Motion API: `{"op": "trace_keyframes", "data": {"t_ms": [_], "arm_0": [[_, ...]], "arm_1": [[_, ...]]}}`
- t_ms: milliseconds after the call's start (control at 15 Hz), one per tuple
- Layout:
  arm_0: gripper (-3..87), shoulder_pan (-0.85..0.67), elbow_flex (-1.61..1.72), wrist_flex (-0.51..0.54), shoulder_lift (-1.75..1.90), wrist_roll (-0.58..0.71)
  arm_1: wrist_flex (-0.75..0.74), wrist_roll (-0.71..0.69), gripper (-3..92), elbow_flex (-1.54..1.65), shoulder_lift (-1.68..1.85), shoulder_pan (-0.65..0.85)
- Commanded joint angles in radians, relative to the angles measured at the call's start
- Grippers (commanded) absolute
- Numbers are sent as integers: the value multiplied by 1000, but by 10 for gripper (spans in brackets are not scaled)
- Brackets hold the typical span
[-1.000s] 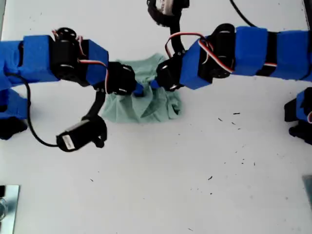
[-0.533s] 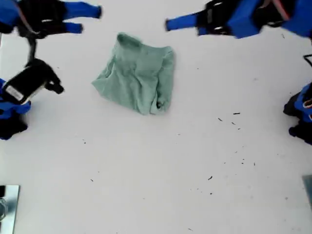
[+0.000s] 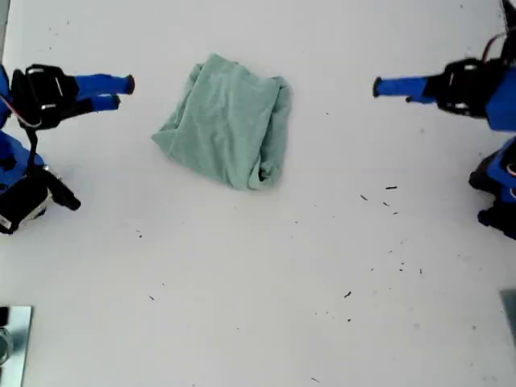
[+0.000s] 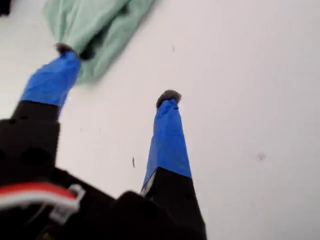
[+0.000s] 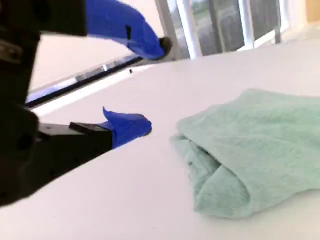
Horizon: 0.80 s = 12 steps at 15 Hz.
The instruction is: Fold t shirt
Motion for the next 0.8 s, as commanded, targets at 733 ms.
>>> {"op": "trace_keyframes", "data": {"t_ms": [733], "arm_0": [[140, 325, 304, 20, 204, -278]], "arm_1": [[74, -202, 191, 457, 209, -121]]}}
